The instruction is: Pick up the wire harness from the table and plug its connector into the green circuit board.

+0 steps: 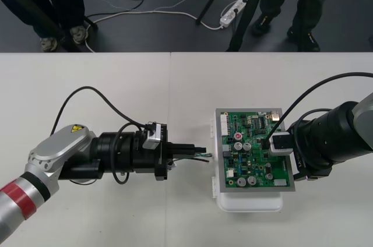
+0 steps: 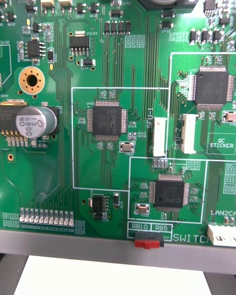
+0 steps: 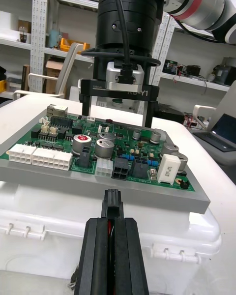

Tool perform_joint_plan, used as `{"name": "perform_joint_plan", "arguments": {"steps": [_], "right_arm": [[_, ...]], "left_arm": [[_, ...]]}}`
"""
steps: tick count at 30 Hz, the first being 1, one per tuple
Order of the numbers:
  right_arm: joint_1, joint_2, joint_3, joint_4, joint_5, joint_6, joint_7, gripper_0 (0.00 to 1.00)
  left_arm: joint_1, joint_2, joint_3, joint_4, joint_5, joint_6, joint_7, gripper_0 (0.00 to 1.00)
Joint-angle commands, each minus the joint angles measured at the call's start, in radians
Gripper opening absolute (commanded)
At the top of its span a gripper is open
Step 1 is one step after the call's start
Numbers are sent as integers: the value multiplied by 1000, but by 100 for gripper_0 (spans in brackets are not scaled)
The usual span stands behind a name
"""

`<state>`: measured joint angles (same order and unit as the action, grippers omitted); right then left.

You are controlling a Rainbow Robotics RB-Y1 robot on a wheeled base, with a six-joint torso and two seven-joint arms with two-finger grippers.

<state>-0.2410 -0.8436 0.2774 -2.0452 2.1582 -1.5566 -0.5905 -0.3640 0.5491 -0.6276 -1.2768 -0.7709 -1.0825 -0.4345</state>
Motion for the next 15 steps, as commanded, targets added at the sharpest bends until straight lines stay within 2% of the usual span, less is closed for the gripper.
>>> {"name": "perform_joint_plan", "arguments": {"steps": [1, 15], "right_arm": [[-27, 15, 13, -36, -14, 15, -23, 100], [-27, 1, 11, -20, 0, 4, -20, 100]], "left_arm": [[25, 37, -9, -47, 21, -39, -76, 0], [25, 5, 11, -59, -11, -39, -95, 0]]}}
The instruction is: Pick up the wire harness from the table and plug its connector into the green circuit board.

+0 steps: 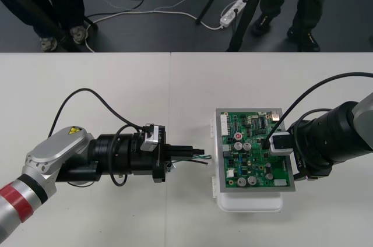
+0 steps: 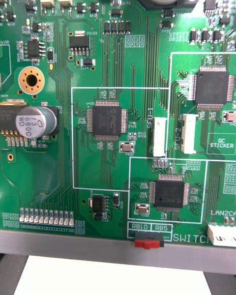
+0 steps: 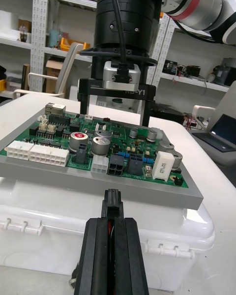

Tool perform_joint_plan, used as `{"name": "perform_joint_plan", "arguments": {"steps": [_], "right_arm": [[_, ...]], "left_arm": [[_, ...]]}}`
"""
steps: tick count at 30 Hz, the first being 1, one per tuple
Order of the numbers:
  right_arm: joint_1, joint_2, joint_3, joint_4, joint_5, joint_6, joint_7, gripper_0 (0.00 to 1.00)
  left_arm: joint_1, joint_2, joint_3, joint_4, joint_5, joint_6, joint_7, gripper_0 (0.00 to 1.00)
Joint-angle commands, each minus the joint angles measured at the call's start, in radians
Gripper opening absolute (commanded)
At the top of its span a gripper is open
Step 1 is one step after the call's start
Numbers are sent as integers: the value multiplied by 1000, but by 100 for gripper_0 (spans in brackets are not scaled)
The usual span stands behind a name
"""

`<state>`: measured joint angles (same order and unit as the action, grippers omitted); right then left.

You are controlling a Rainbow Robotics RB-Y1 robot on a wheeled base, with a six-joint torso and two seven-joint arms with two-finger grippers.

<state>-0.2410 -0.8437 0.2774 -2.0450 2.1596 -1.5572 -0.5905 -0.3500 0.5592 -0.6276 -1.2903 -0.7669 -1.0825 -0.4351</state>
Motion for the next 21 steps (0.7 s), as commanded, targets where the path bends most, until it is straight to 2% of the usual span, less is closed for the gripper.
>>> {"name": "perform_joint_plan", "arguments": {"steps": [1, 21], "right_arm": [[-27, 3, 9, -15, -1, 5, -18, 100], [-27, -11, 6, -12, 0, 3, -15, 100]], "left_arm": [[9, -8, 19, -49, -31, -39, -94, 0], [6, -91, 25, -49, -74, 36, -74, 0]]}}
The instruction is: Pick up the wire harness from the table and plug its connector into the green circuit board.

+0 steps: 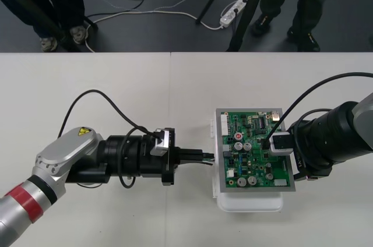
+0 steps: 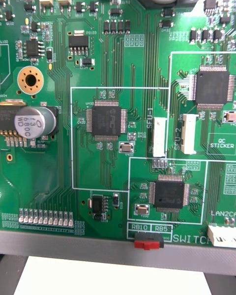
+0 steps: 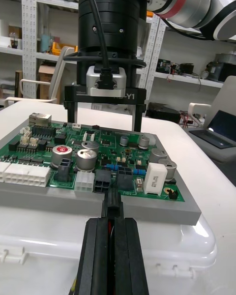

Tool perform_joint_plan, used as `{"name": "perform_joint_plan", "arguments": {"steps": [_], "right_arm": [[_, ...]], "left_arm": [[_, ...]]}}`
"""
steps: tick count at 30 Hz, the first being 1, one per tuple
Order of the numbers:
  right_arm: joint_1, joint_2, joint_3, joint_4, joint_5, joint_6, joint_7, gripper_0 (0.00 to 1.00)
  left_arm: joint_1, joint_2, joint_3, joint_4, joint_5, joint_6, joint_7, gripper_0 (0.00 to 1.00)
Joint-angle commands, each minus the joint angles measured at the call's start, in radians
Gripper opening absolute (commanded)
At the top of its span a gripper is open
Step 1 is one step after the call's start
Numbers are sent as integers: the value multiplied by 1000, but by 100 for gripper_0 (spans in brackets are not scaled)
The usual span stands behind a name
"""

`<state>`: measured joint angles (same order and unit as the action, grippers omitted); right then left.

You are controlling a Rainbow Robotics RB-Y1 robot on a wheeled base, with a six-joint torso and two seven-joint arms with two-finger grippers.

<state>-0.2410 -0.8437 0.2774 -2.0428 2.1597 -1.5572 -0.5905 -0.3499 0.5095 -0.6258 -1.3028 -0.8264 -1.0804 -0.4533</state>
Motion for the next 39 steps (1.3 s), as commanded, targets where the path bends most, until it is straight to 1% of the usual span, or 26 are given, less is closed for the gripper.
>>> {"name": "perform_joint_plan", "arguments": {"steps": [1, 26, 39], "right_arm": [[-27, -11, 6, -14, 0, 3, -15, 100], [-27, -15, -18, -14, 28, -14, -12, 100], [-27, -14, -18, -14, 28, -14, -15, 100]], "left_arm": [[6, -45, 23, -36, -14, 36, -56, 0], [0, -57, -3, -36, -26, 99, -42, 0], [-6, -57, -18, -36, -28, 99, -41, 0]]}}
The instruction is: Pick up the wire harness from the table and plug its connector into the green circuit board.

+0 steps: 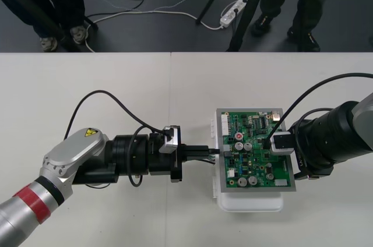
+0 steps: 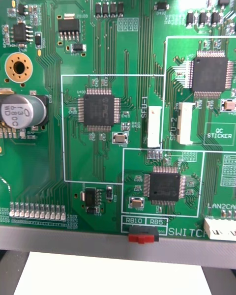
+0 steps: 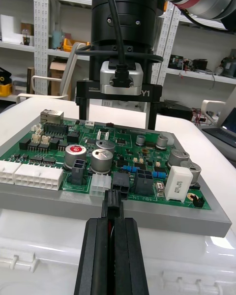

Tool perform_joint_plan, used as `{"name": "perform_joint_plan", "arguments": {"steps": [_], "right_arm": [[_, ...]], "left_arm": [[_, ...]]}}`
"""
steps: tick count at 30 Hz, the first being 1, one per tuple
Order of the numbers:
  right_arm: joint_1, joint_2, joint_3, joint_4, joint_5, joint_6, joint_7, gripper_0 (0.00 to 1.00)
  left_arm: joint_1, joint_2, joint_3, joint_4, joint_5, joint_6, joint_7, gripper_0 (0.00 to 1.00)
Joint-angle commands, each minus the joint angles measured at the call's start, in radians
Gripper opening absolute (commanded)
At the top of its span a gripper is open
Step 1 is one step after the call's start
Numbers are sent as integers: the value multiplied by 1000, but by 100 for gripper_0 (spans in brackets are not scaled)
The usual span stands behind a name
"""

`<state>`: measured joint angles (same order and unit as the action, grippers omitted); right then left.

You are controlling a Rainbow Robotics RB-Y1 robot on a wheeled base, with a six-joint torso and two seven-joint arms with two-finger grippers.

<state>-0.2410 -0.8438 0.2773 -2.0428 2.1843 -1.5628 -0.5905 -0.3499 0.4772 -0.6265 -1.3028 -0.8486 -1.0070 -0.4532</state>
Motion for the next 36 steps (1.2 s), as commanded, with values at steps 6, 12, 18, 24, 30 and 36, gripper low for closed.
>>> {"name": "perform_joint_plan", "arguments": {"steps": [6, 12, 18, 24, 30, 36], "right_arm": [[-27, -11, -18, -14, -5, -8, -15, 100], [-27, -4, -18, -14, -12, -8, -15, 100], [-27, 5, -18, -14, -18, -8, -19, 100], [-29, 17, -16, -14, -26, -8, -19, 100], [-29, 22, -16, -19, -34, -8, -17, 100], [-29, 23, -18, -22, -41, -8, -14, 100]], "left_arm": [[-7, -25, -24, -36, -6, 25, -36, 0], [-12, -25, -30, -36, -6, 25, -36, 0], [-17, -25, -33, -36, -14, 25, -33, 0], [-17, -32, -33, -36, -14, 25, -30, 0], [-18, -40, -33, -36, -17, 28, -25, 0], [-20, -40, -33, -36, -27, 34, -24, 0]]}}
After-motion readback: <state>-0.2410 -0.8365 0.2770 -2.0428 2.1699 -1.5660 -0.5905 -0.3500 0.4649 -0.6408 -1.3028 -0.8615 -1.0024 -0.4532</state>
